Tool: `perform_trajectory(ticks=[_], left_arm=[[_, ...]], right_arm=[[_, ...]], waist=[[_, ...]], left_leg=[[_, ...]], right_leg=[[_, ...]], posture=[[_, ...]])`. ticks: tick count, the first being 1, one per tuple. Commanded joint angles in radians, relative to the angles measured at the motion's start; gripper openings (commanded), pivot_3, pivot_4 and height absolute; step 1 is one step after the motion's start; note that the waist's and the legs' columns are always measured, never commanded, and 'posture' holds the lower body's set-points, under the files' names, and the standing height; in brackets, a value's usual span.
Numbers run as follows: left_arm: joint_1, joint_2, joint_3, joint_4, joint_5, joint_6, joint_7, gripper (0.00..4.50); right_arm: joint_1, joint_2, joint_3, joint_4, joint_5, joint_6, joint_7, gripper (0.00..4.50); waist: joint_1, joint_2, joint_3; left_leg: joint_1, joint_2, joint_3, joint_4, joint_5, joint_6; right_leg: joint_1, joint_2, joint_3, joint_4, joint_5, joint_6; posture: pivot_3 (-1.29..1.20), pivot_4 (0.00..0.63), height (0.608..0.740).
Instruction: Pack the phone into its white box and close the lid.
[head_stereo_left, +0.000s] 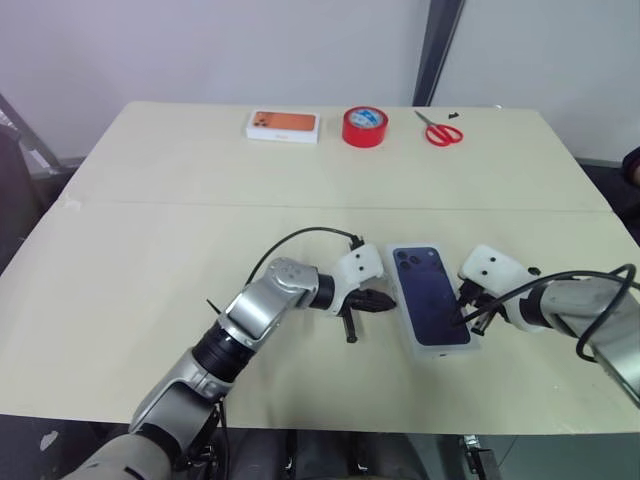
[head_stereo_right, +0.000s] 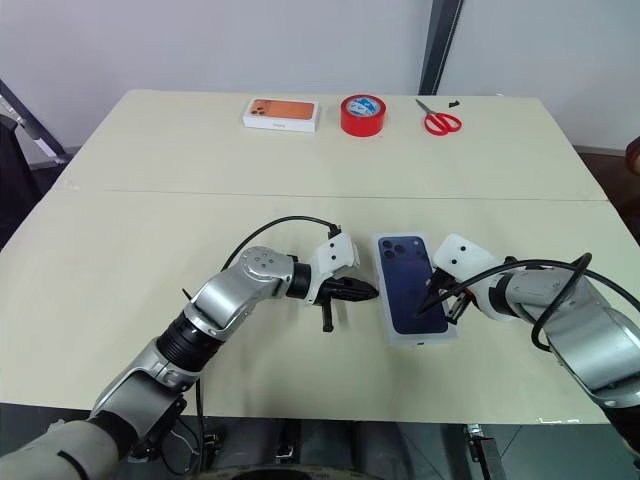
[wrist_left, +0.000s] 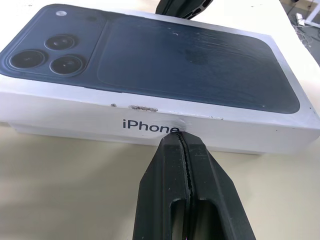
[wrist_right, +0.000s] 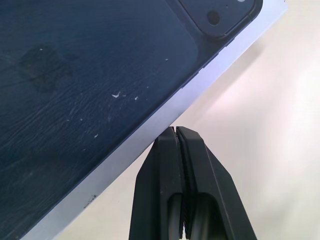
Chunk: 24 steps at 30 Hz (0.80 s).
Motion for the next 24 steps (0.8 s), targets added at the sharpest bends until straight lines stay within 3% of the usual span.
perform_trajectory(ticks=[1, 18, 24], left_arm=[[-0.018, -0.016, -0.007, -0.013, 0.002, -0.020, -0.002, 0.00], [-0.033, -0.048, -0.011, 0.023, 0.008, -0.037, -0.002, 0.00], [-0.028, -0.050, 0.023, 0.013, -0.004, -0.037, 0.011, 0.00]], right_arm=[[-0.005, 0.005, -0.011, -0.007, -0.014, -0.020, -0.002, 0.06], [0.007, -0.006, -0.036, -0.006, -0.032, -0.010, -0.012, 0.06], [0.007, -0.017, -0.114, 0.014, -0.008, -0.033, 0.027, 0.06]], waist=[[0.000, 0.000, 0.000], [0.000, 0.000, 0.000], [0.001, 0.000, 0.000]], left_leg=[[0.000, 0.000, 0.000, 0.000, 0.000, 0.000], [0.000, 0.000, 0.000, 0.000, 0.000, 0.000], [0.000, 0.000, 0.000, 0.000, 0.000, 0.000]], right_leg=[[0.000, 0.000, 0.000, 0.000, 0.000, 0.000], [0.000, 0.000, 0.000, 0.000, 0.000, 0.000], [0.000, 0.000, 0.000, 0.000, 0.000, 0.000]], posture=[[0.00, 0.150, 0.725], [0.00, 0.150, 0.725], [0.00, 0.150, 0.725]])
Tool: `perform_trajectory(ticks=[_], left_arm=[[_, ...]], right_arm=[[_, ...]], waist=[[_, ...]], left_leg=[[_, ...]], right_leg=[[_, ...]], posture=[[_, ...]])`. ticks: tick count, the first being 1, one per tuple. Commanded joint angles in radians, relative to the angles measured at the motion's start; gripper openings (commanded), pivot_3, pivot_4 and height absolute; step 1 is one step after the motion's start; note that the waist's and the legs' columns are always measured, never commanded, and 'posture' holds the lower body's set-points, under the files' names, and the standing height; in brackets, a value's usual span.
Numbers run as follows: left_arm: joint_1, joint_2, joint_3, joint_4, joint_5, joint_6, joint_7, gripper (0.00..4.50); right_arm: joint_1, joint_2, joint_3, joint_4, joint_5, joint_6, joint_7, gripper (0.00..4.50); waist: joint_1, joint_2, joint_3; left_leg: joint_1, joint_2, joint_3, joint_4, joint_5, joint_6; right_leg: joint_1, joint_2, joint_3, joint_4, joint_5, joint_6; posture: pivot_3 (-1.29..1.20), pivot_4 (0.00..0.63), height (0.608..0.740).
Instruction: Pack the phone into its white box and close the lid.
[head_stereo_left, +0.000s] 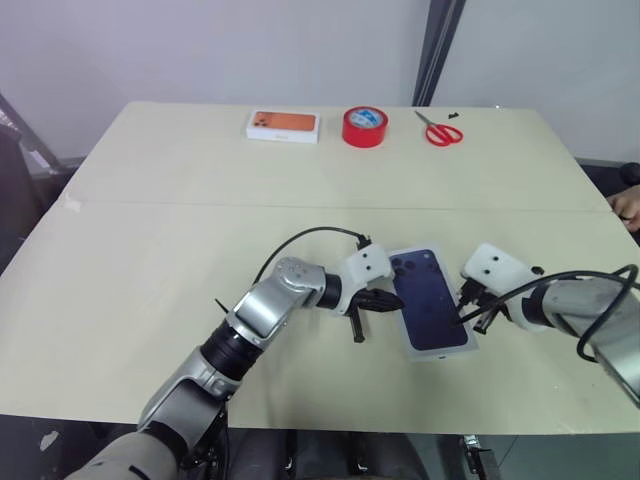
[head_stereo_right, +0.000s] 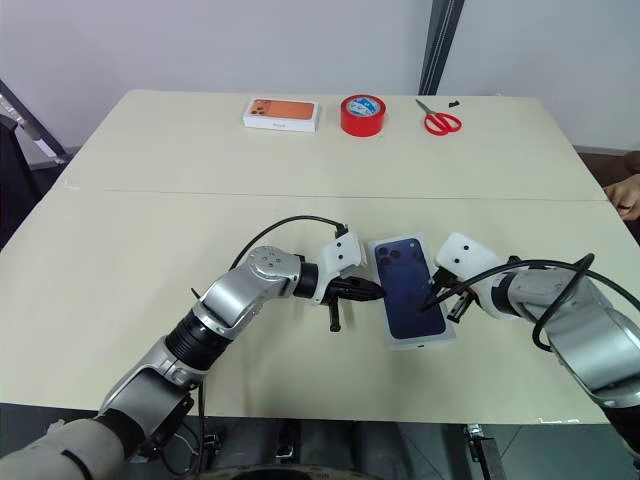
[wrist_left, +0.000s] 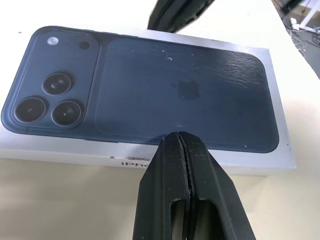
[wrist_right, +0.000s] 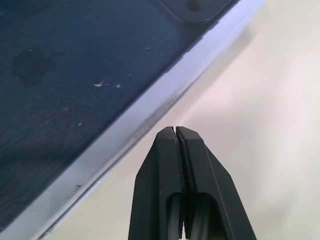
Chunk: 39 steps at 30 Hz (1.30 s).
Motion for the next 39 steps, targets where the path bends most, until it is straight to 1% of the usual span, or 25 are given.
perform_trajectory(ticks=[1, 4, 8, 13, 18, 23, 39], left_arm=[[-0.013, -0.006, 0.041, -0.033, -0.017, -0.008, 0.012, 0.00], [-0.006, 0.017, 0.065, -0.058, -0.027, 0.001, 0.012, 0.00], [0.013, 0.085, 0.072, -0.087, -0.016, 0.005, -0.001, 0.00], [0.004, 0.116, 0.012, -0.063, 0.016, -0.008, -0.018, 0.00], [-0.033, 0.043, -0.020, 0.017, 0.035, -0.010, -0.003, 0.00], [-0.043, -0.004, -0.038, 0.054, 0.051, -0.025, 0.003, 0.00], [-0.025, -0.039, 0.008, 0.015, 0.024, -0.028, 0.008, 0.00]], right_arm=[[0.003, -0.018, -0.074, 0.000, 0.005, -0.028, 0.025, 0.06], [0.012, -0.016, -0.069, 0.016, -0.011, -0.047, 0.026, 0.06], [-0.006, 0.001, -0.049, 0.018, -0.014, -0.046, 0.018, 0.06], [-0.020, 0.006, -0.028, 0.022, -0.011, -0.055, 0.024, 0.06], [-0.031, 0.017, -0.005, 0.023, -0.014, -0.055, 0.021, 0.06], [-0.029, 0.026, 0.002, 0.012, -0.013, -0.049, 0.020, 0.06], [-0.020, 0.047, 0.017, 0.006, -0.015, -0.048, 0.025, 0.06]], waist=[[0.000, 0.000, 0.000], [-0.001, 0.000, 0.000], [-0.002, 0.000, 0.000], [0.001, 0.000, 0.000], [0.001, 0.000, 0.000], [-0.003, 0.000, 0.000], [0.000, 0.000, 0.000]], left_leg=[[0.000, 0.000, 0.000, 0.000, 0.000, 0.000], [0.000, 0.000, 0.000, 0.000, 0.000, 0.000], [0.000, 0.000, 0.000, 0.000, 0.000, 0.000], [0.000, 0.000, 0.000, 0.000, 0.000, 0.000], [0.000, -0.001, 0.000, 0.001, 0.000, 0.000], [0.001, -0.001, 0.000, 0.001, 0.000, 0.000], [0.001, -0.001, 0.000, 0.001, 0.000, 0.000]], right_leg=[[0.000, 0.000, 0.000, 0.000, 0.000, 0.000], [0.000, 0.000, 0.000, 0.000, 0.000, 0.000], [0.000, 0.000, 0.000, 0.000, 0.000, 0.000], [0.000, 0.000, 0.000, 0.000, 0.000, 0.000], [0.001, 0.000, 0.000, 0.000, 0.000, 0.000], [0.001, 0.000, 0.000, 0.000, 0.000, 0.000], [0.001, 0.000, 0.000, 0.001, 0.000, 0.000]], posture=[[0.00, 0.150, 0.725], [0.00, 0.150, 0.725], [0.00, 0.150, 0.725], [0.00, 0.150, 0.725], [0.00, 0.150, 0.725], [0.00, 0.150, 0.725], [0.00, 0.150, 0.725]])
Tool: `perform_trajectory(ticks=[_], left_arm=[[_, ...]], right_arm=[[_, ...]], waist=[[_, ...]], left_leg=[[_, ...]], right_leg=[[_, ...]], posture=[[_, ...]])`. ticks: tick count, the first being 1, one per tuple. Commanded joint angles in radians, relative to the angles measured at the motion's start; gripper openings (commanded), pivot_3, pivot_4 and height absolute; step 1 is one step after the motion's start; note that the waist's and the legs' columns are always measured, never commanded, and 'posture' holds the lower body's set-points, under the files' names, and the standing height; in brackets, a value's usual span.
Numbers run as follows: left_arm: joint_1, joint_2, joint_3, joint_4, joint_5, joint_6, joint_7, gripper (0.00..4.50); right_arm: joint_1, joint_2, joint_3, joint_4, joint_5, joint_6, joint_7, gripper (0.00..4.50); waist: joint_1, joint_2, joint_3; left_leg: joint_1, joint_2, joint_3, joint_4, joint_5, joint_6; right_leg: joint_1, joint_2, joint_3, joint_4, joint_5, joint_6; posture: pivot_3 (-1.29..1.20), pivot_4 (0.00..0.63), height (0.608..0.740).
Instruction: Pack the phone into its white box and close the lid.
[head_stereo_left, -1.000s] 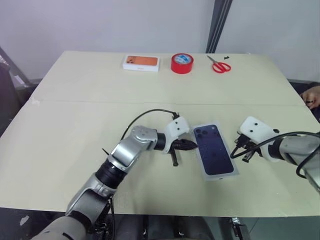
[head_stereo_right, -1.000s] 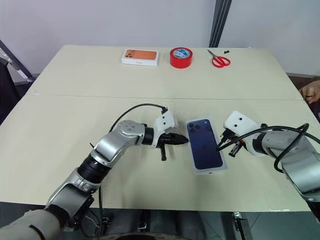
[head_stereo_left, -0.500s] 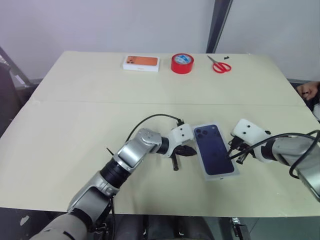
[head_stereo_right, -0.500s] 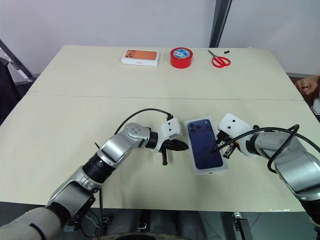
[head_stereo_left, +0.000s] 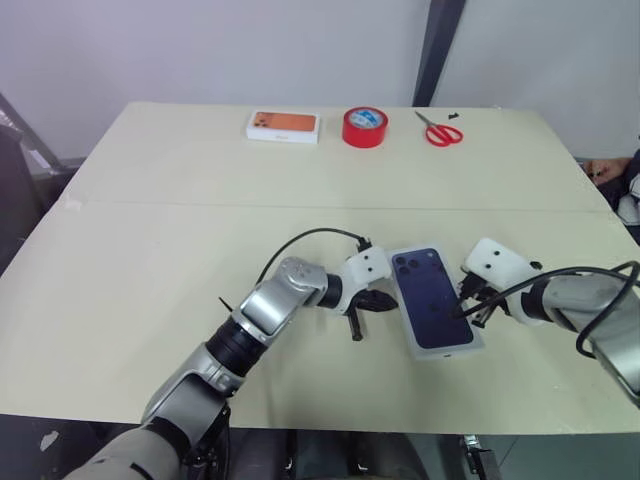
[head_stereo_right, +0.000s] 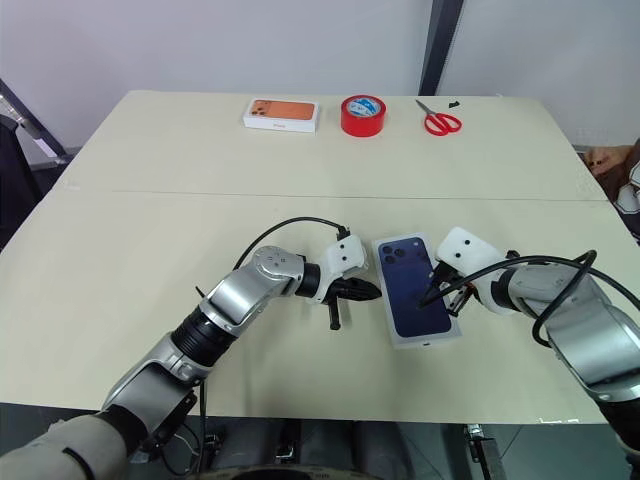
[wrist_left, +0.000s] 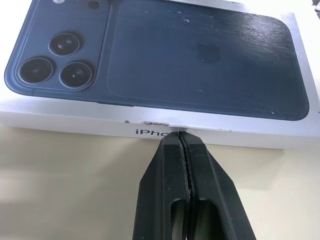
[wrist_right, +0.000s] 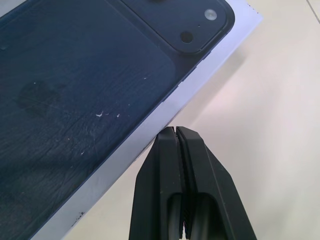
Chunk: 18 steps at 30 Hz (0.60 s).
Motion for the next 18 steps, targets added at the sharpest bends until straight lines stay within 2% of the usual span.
perform_trajectory(ticks=[1, 18], left_arm=[[-0.003, -0.027, 0.027, -0.053, -0.029, -0.026, 0.001, 0.00], [-0.003, -0.028, 0.040, -0.079, -0.038, -0.022, 0.000, 0.00]], right_arm=[[-0.004, 0.008, -0.003, -0.023, 0.002, -0.007, 0.006, 0.06], [0.011, 0.008, 0.001, -0.004, -0.015, -0.011, 0.009, 0.06]], waist=[[0.000, 0.000, 0.000], [0.001, 0.000, 0.000]], left_leg=[[0.000, 0.000, 0.000, 0.000, 0.000, 0.000], [0.000, 0.000, 0.000, 0.000, 0.000, 0.000]], right_leg=[[0.000, 0.000, 0.000, 0.000, 0.000, 0.000], [0.000, 0.000, 0.000, 0.000, 0.000, 0.000]], posture=[[0.00, 0.150, 0.725], [0.00, 0.150, 0.725]])
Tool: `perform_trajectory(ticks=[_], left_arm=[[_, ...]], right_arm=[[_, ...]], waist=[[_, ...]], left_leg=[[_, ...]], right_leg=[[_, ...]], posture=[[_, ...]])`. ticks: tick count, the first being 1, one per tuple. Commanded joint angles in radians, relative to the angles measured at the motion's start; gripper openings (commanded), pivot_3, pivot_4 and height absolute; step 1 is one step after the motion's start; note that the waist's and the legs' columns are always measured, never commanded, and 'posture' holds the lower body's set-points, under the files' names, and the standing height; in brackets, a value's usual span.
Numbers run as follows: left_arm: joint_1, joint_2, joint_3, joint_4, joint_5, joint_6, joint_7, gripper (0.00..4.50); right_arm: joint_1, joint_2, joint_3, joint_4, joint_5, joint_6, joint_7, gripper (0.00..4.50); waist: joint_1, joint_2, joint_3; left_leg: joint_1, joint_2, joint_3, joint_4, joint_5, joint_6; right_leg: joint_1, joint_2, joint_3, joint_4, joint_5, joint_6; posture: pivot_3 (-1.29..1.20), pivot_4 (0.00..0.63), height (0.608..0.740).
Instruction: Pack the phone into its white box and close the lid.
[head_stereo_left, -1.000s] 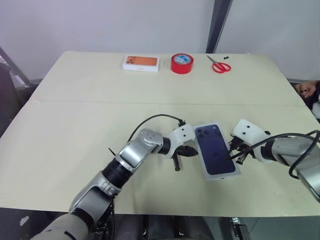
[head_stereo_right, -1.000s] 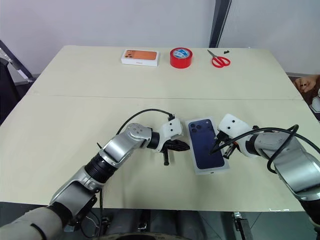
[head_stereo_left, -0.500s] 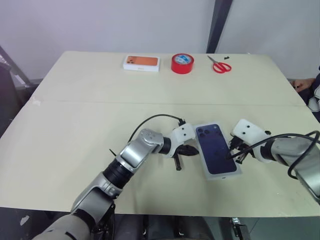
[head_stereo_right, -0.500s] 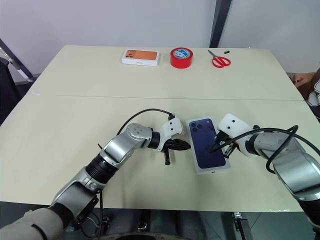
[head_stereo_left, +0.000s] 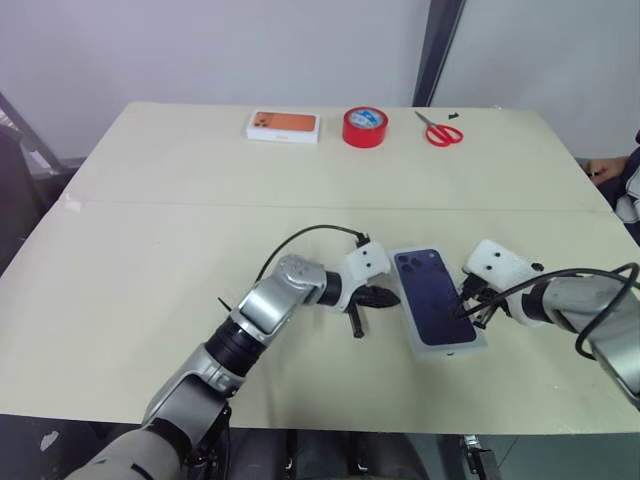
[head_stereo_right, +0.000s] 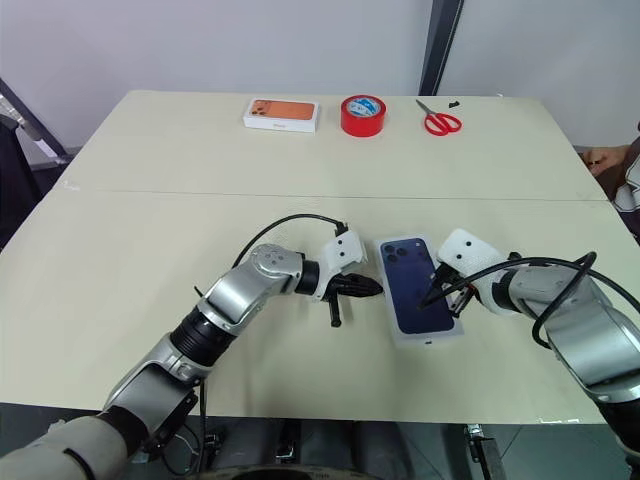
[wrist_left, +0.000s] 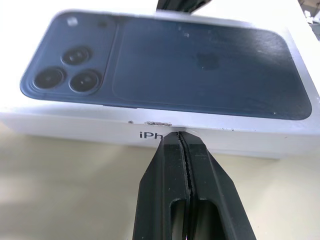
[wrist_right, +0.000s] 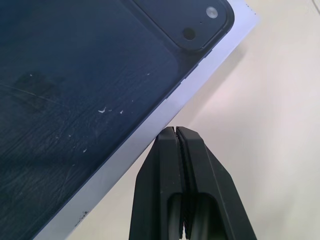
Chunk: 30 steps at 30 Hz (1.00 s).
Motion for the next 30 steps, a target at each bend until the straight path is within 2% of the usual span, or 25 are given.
perform_trajectory(ticks=[1, 11, 19, 24, 30], left_arm=[[-0.005, -0.022, 0.012, -0.050, -0.021, -0.021, 0.001, 0.00], [0.003, -0.014, -0.002, -0.033, -0.008, -0.029, -0.001, 0.00], [0.007, -0.011, 0.001, -0.027, -0.007, -0.032, 0.001, 0.00], [0.016, 0.006, 0.000, -0.022, 0.000, -0.040, -0.002, 0.00], [-0.022, 0.000, 0.115, -0.028, -0.075, -0.002, 0.015, 0.00]], right_arm=[[-0.001, 0.008, 0.000, -0.015, 0.003, -0.013, 0.009, 0.06], [0.015, -0.009, -0.009, -0.008, -0.012, -0.020, 0.013, 0.06], [0.120, -0.100, -0.203, 0.014, 0.030, -0.149, 0.160, 0.06], [0.189, -0.097, -0.321, -0.022, 0.089, -0.191, 0.255, 0.06], [0.258, -0.053, -0.351, -0.131, 0.180, -0.163, 0.289, 0.06]], waist=[[0.000, 0.000, 0.000], [0.000, 0.000, 0.000], [0.001, 0.000, 0.000], [0.000, 0.000, 0.000], [0.000, 0.000, 0.000]], left_leg=[[0.000, 0.000, 0.000, 0.000, 0.000, 0.000], [0.000, 0.000, 0.000, 0.000, 0.000, 0.000], [0.000, 0.000, 0.000, 0.000, 0.000, 0.000], [0.001, 0.000, 0.000, 0.000, 0.000, 0.000], [0.001, 0.001, 0.000, 0.000, 0.000, 0.000]], right_leg=[[0.000, 0.000, 0.000, 0.000, 0.000, 0.000], [0.000, 0.000, 0.000, 0.000, 0.000, 0.000], [0.000, 0.000, 0.000, 0.000, 0.000, 0.000], [0.001, 0.000, 0.000, 0.000, 0.000, 0.000], [0.001, 0.001, 0.000, 0.000, 0.000, 0.000]], posture=[[0.00, 0.150, 0.725], [0.00, 0.150, 0.725], [0.00, 0.150, 0.725], [0.00, 0.150, 0.725], [0.00, 0.150, 0.725]])
